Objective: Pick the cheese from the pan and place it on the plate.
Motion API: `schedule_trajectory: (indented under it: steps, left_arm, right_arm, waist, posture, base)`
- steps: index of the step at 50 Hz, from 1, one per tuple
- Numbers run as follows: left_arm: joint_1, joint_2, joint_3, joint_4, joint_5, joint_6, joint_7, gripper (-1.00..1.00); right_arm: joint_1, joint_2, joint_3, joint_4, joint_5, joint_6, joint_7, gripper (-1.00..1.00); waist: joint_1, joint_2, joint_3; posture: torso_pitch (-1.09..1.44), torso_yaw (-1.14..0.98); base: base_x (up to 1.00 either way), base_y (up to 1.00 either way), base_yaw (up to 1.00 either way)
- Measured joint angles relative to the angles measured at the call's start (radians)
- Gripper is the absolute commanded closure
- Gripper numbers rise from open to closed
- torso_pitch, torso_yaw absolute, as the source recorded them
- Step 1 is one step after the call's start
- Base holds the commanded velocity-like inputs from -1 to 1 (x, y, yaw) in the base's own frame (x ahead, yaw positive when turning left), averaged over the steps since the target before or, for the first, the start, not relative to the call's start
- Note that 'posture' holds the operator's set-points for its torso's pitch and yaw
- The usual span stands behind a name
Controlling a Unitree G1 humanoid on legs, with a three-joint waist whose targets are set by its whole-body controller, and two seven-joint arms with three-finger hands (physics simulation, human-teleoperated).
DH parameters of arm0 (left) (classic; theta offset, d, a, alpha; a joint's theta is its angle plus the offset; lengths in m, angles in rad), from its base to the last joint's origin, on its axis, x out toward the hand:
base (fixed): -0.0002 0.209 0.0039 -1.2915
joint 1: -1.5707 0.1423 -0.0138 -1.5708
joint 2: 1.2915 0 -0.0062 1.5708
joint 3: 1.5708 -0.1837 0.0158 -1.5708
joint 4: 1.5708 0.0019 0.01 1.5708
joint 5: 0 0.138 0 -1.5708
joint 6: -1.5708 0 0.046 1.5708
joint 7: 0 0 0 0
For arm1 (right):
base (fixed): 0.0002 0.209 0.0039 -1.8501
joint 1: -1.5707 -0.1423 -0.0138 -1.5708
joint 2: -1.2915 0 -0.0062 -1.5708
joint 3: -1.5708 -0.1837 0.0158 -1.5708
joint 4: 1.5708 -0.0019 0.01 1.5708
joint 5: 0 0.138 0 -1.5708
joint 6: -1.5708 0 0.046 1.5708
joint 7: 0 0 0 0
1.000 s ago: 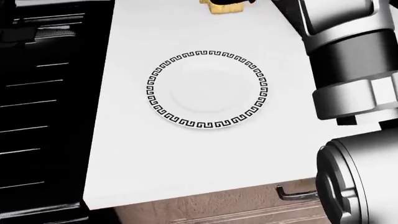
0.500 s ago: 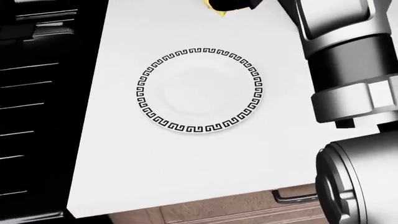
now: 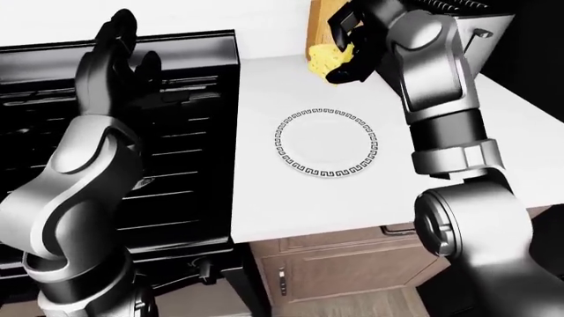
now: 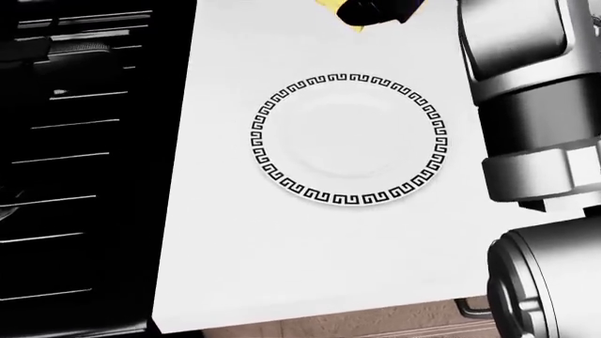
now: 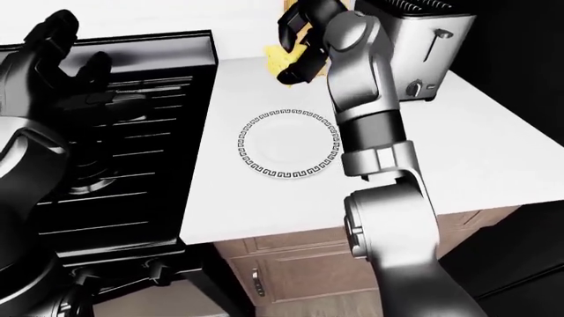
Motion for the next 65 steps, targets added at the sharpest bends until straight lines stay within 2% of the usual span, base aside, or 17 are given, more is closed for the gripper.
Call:
schedule_trajectory:
  steps: [11, 18, 27, 38, 59, 65]
  left_arm:
    - [-0.002, -0.002, 0.0, -0.009, -0.004, 0.005, 0.0, -1.0]
    - [-0.003, 0.002, 0.003, -0.009, -0.007, 0.004, 0.005, -1.0]
    - [0.001, -0.003, -0.006, -0.001, -0.002, 0.003, -0.001, -1.0]
    - [-0.001, -0.002, 0.001, -0.008, -0.004, 0.002, 0.002, -1.0]
    - [0.002, -0.001, 0.001, -0.007, -0.005, 0.004, -0.001, -1.0]
    - [0.001, -0.002, -0.001, -0.005, -0.004, 0.004, 0.0, -1.0]
  right_arm:
    - [0.071, 0.015, -0.004, -0.138, -0.071, 0.055, 0.09, 1.0]
    - [0.142, 0.031, 0.007, -0.207, -0.126, 0.02, 0.096, 1.0]
    - [0.161, 0.054, 0.002, -0.253, -0.149, 0.027, 0.119, 1.0]
    - [0.22, 0.088, 0.02, -0.296, -0.188, 0.013, 0.134, 1.0]
    - [0.341, 0.136, 0.022, -0.315, -0.16, -0.019, 0.053, 1.0]
    - [0.346, 0.142, 0.022, -0.31, -0.151, -0.01, 0.042, 1.0]
  waist:
    - [-0.008, 0.007, 0.001]
    - [-0.009, 0.007, 0.001]
    - [-0.01, 0.005, 0.002]
    - [-0.01, 0.003, -0.002]
    - [-0.008, 0.004, -0.008]
    - [-0.007, 0.005, -0.007]
  posture:
    - [0.0, 0.0]
    - [0.0, 0.0]
    - [0.0, 0.0]
    - [0.0, 0.0]
    - [0.0, 0.0]
    - [0.0, 0.0]
  base:
    - [0.0, 0.0, 0.0]
    - [0.0, 0.0, 0.0]
    - [0.0, 0.0, 0.0]
    - [0.0, 0.0, 0.0]
    - [0.0, 0.0, 0.0]
    - [0.0, 0.0, 0.0]
